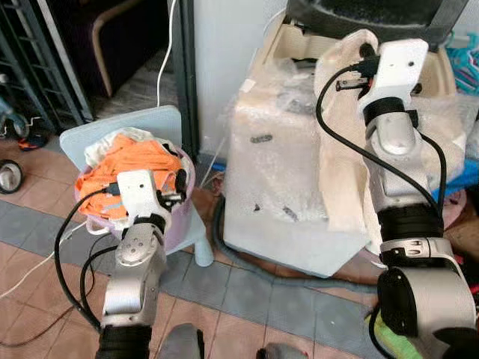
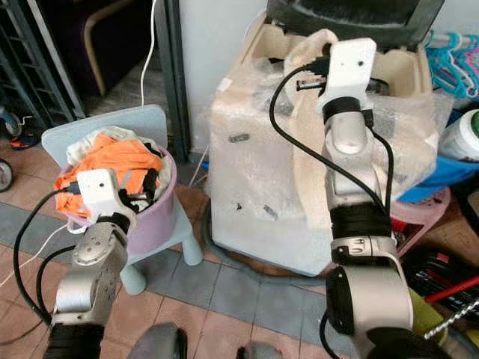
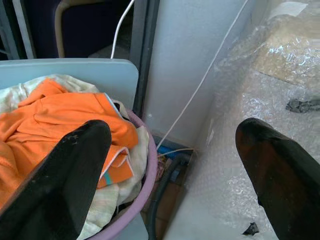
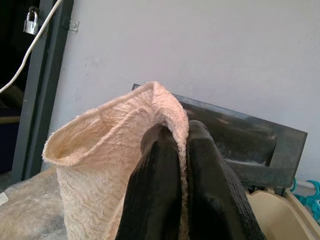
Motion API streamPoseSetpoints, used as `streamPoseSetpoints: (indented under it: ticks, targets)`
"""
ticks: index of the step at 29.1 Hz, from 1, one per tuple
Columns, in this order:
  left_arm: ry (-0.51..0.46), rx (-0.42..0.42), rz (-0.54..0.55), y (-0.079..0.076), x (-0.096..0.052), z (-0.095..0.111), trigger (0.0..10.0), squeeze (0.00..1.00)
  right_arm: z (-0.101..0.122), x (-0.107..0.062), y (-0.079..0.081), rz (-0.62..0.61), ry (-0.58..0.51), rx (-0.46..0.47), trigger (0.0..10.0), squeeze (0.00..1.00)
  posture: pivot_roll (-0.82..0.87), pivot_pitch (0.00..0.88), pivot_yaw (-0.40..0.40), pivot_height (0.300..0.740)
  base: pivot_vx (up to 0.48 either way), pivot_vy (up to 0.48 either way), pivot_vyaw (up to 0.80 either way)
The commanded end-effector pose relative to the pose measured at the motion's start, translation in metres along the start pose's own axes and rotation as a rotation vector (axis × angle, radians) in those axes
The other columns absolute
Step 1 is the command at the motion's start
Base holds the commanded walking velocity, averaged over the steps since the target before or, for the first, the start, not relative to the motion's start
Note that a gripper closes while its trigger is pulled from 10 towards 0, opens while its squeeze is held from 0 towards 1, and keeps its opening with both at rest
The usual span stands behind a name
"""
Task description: Clothes washing
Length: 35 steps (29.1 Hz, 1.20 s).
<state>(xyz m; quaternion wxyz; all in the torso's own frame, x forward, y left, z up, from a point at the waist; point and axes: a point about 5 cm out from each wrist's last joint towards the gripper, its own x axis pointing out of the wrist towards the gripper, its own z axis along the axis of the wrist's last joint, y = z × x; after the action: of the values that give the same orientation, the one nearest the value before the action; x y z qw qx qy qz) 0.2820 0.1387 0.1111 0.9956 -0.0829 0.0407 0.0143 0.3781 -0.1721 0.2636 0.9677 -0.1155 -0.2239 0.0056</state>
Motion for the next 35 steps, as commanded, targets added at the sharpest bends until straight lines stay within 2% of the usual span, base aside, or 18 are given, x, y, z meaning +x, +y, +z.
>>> streamPoseSetpoints:
  ticks: [1, 6, 11, 16, 19, 24, 27, 30, 33, 34, 35]
  targets:
    - [0.005, -0.012, -0.010, -0.006, -0.001, -0.001, 10.0, 0.00, 0.004, 0.003, 0.000, 0.017, -0.025, -0.013, 10.0, 0.00, 0.07, 0.048, -0.037, 0.740, 0.251, 0.000, 0.00]
    - [0.008, -0.005, -0.012, -0.005, -0.003, -0.002, 10.0, 0.00, 0.011, 0.012, 0.006, 0.049, -0.062, 0.002, 10.0, 0.00, 0.07, 0.051, -0.037, 0.740, 0.262, 0.000, 0.00]
    - [0.009, 0.003, -0.024, -0.005, -0.003, -0.003, 10.0, 0.00, 0.024, 0.025, 0.005, 0.085, -0.109, 0.002, 10.0, 0.00, 0.07, 0.054, -0.035, 0.740, 0.329, 0.000, 0.00]
    - [0.007, 0.004, -0.028, -0.007, -0.002, -0.003, 10.0, 0.00, 0.040, 0.040, 0.002, 0.066, -0.152, 0.000, 10.0, 0.00, 0.07, 0.052, -0.037, 0.740, 0.350, 0.000, 0.00]
    - [0.007, 0.003, -0.027, -0.007, -0.002, -0.003, 10.0, 0.00, 0.061, 0.054, -0.003, 0.053, -0.209, -0.022, 10.0, 0.00, 0.07, 0.053, -0.038, 0.740, 0.352, 0.000, 0.00]
    - [0.013, 0.003, -0.024, -0.007, -0.003, -0.004, 10.0, 0.00, 0.087, 0.066, -0.011, 0.022, -0.275, -0.049, 10.0, 0.00, 0.08, 0.054, -0.039, 0.740, 0.352, 0.000, 0.00]
    - [0.016, -0.003, -0.020, -0.007, -0.003, -0.004, 10.0, 0.00, 0.118, 0.075, -0.027, -0.049, -0.349, -0.071, 10.0, 0.00, 0.08, 0.052, -0.042, 0.740, 0.299, 0.000, 0.00]
    - [0.024, -0.008, -0.014, -0.008, -0.003, -0.005, 10.0, 0.00, 0.133, 0.077, -0.035, -0.094, -0.400, -0.108, 10.0, 0.00, 0.08, 0.053, -0.045, 0.740, 0.089, 0.000, 0.00]
    - [0.036, -0.001, -0.011, -0.009, -0.004, -0.008, 10.0, 0.00, 0.131, 0.078, -0.038, -0.108, -0.384, -0.129, 10.0, 0.00, 0.08, 0.054, -0.048, 0.740, 0.000, 0.000, 0.00]
    - [0.038, 0.000, -0.010, -0.009, -0.004, -0.009, 10.0, 0.00, 0.124, 0.078, -0.039, -0.109, -0.348, -0.125, 10.0, 0.00, 0.08, 0.054, -0.049, 0.740, 0.000, 0.000, 0.00]
    - [0.042, 0.001, -0.009, -0.009, -0.005, -0.009, 10.0, 0.00, 0.103, 0.078, -0.035, -0.085, -0.243, -0.127, 10.0, 0.00, 0.08, 0.056, -0.050, 0.740, 0.000, 0.000, 0.00]
